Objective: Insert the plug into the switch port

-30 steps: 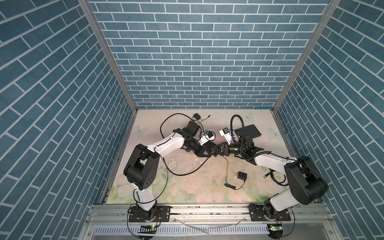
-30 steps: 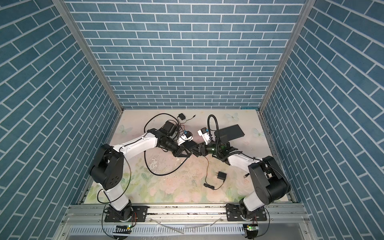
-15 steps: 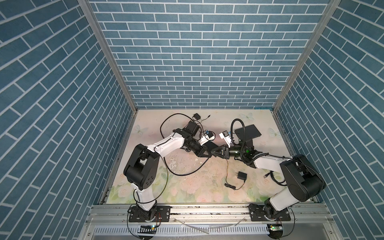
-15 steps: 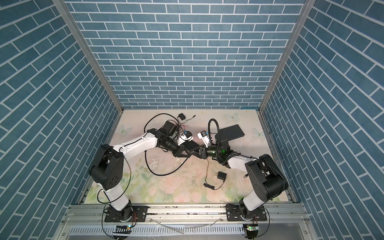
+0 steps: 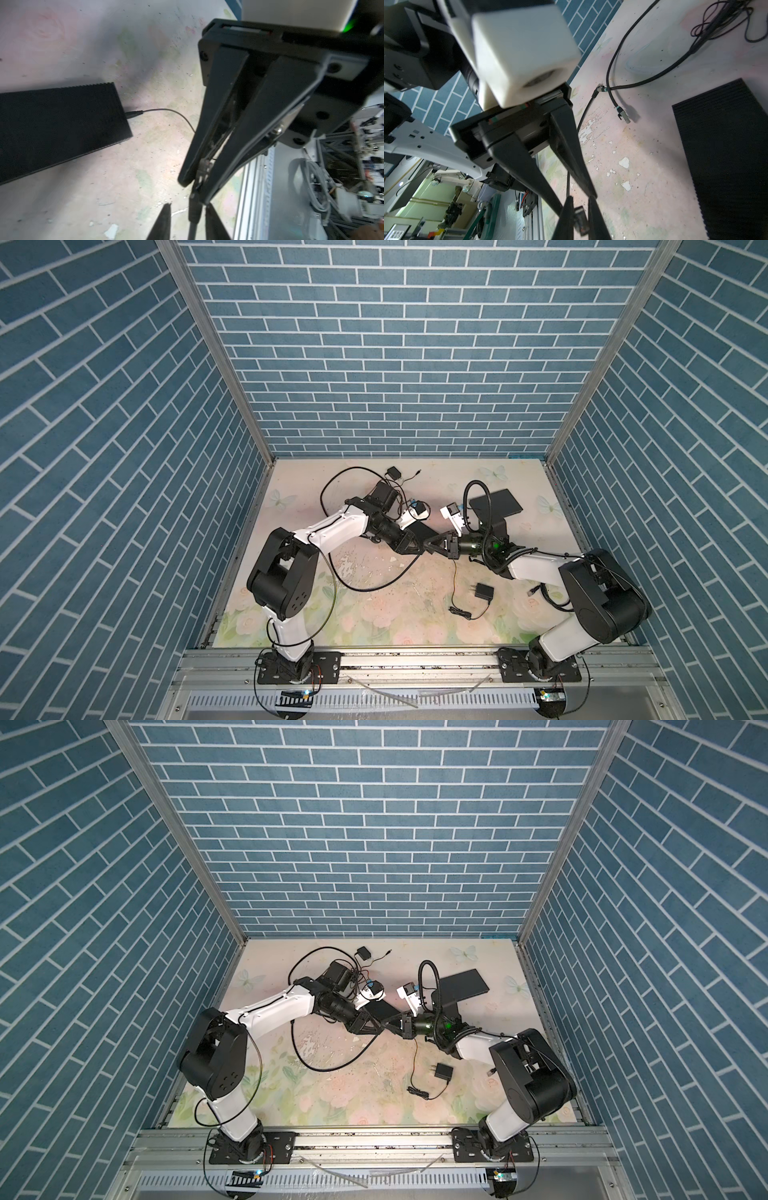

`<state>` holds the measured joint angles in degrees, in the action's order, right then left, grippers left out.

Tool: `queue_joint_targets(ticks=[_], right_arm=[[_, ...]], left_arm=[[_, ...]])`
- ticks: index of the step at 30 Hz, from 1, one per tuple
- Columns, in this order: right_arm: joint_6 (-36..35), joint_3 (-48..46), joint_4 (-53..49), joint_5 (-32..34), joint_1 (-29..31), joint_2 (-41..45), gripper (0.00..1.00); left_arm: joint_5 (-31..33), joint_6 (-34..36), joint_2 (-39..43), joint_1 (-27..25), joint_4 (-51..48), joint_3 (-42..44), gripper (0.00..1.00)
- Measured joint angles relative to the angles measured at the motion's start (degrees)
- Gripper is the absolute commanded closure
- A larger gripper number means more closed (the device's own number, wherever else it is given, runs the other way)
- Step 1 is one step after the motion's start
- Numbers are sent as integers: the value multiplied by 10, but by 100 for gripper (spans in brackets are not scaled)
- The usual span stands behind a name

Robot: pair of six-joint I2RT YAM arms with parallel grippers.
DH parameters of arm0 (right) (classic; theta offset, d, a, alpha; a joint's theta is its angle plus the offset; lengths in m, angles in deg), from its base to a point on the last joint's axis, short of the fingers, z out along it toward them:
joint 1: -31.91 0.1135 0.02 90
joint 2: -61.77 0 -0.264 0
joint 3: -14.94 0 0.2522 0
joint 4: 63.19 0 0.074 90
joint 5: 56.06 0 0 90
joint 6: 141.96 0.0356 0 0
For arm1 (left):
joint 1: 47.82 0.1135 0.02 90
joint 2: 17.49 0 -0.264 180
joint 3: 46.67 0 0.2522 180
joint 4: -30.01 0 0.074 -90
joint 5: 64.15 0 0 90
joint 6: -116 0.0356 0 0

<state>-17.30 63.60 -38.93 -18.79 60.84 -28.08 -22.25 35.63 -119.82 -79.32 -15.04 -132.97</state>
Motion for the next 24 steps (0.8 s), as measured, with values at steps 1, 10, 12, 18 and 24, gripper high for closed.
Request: queue_joint_targets(ticks=[1, 10, 12, 18, 24], right_arm=[[8, -2, 0, 10, 0, 0, 91], [119, -7, -3, 94, 1, 0, 90], [135, -7, -12, 108, 1, 1, 90], [166, -7, -70, 140, 3, 21, 90], [192, -6, -99, 160, 4, 33, 90]], left_arm=[[13, -4, 1, 1, 7, 5, 56], [148, -30, 132, -26, 205, 186, 51], [172, -30, 151, -45, 261, 223, 52], [231, -25, 141, -74, 375, 260, 58], [262, -22, 95, -91, 427, 253, 62]])
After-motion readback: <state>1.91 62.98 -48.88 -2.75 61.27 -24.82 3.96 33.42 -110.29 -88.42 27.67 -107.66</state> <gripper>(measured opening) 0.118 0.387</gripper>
